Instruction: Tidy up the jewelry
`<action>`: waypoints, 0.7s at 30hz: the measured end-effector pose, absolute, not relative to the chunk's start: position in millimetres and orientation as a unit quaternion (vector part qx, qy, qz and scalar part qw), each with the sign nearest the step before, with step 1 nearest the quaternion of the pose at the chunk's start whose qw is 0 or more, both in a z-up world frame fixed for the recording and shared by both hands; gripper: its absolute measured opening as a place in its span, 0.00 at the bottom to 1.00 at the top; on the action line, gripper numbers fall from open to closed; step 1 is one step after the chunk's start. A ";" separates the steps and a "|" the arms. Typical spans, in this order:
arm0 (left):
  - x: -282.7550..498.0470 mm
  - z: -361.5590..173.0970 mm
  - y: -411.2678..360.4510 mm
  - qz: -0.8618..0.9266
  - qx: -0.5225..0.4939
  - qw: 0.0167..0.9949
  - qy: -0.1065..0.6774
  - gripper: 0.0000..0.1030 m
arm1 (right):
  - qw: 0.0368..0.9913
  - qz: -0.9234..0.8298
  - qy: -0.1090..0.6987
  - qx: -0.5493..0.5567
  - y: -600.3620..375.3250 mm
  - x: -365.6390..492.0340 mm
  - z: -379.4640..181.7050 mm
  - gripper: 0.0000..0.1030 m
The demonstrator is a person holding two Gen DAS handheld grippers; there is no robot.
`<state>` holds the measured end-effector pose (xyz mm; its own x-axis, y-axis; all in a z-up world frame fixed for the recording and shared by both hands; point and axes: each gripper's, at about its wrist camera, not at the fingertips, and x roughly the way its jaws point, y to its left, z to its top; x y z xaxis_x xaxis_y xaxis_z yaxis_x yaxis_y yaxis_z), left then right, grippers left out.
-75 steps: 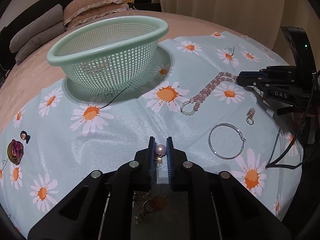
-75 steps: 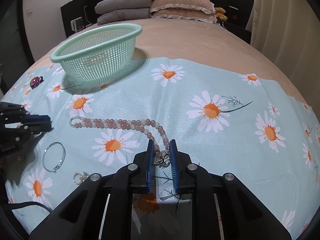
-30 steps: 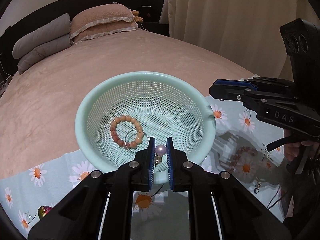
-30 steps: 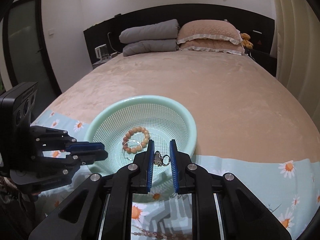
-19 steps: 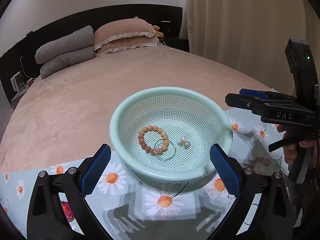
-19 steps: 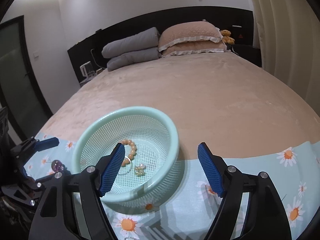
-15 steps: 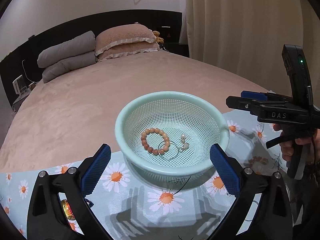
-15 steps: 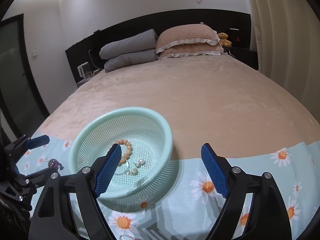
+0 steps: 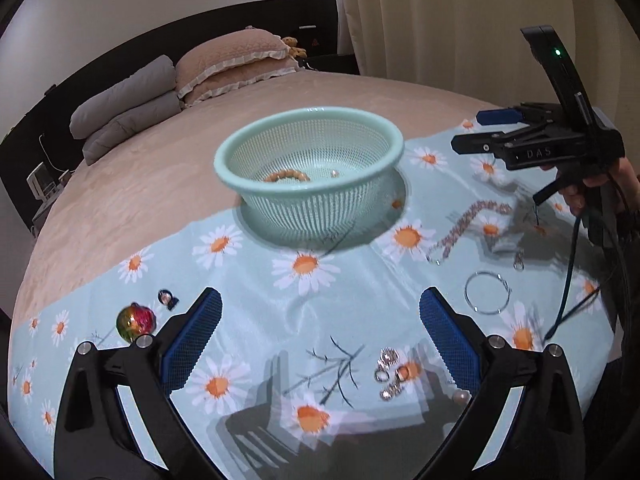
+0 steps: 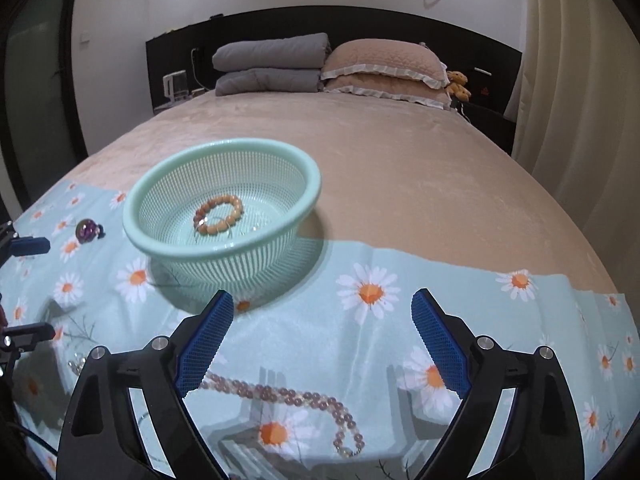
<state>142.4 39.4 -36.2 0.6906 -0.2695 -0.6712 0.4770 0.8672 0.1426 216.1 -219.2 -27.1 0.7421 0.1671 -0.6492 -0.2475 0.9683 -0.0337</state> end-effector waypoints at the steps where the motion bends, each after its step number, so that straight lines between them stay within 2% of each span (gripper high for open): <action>1: 137.2 -41.1 39.0 -0.206 0.163 0.903 0.339 0.94 | 0.930 0.107 0.347 -0.064 -220.4 214.8 -31.8 0.84; 7: 122.6 -63.3 34.7 -0.204 0.179 0.890 0.366 0.94 | 0.920 0.082 0.374 -0.087 -226.9 212.7 -56.6 0.84; 9: 119.7 -70.6 29.7 -0.218 0.181 0.883 0.374 0.91 | 0.916 0.081 0.384 -0.084 -229.1 213.2 -65.3 0.84; 12: 121.5 -81.5 22.8 -0.222 0.185 0.875 0.388 0.75 | 0.909 0.083 0.402 -0.072 -231.4 214.8 -81.9 0.84; 13: 122.6 -83.3 22.1 -0.217 0.182 0.877 0.388 0.63 | 0.905 0.084 0.412 -0.069 -232.3 216.6 -88.7 0.84; 14: 124.2 -84.4 22.7 -0.217 0.173 0.878 0.391 0.57 | 0.900 0.082 0.424 -0.066 -232.9 218.9 -96.3 0.84; 15: 125.4 -85.1 23.7 -0.221 0.165 0.876 0.394 0.55 | 0.897 0.085 0.430 -0.054 -233.9 219.9 -101.8 0.85; 17: 124.1 -86.8 23.5 -0.229 0.156 0.874 0.398 0.44 | 0.899 0.090 0.427 -0.044 -234.6 217.7 -103.7 0.87; 18: 122.4 -87.1 22.8 -0.229 0.156 0.874 0.398 0.43 | 0.899 0.093 0.427 -0.042 -234.5 216.8 -103.9 0.87; 19: 120.5 -87.2 22.1 -0.229 0.158 0.874 0.398 0.41 | 0.898 0.095 0.427 -0.042 -234.1 215.5 -104.2 0.85; 21: 118.1 -86.7 22.4 -0.229 0.156 0.873 0.401 0.36 | 0.897 0.105 0.428 -0.048 -231.4 212.1 -104.9 0.76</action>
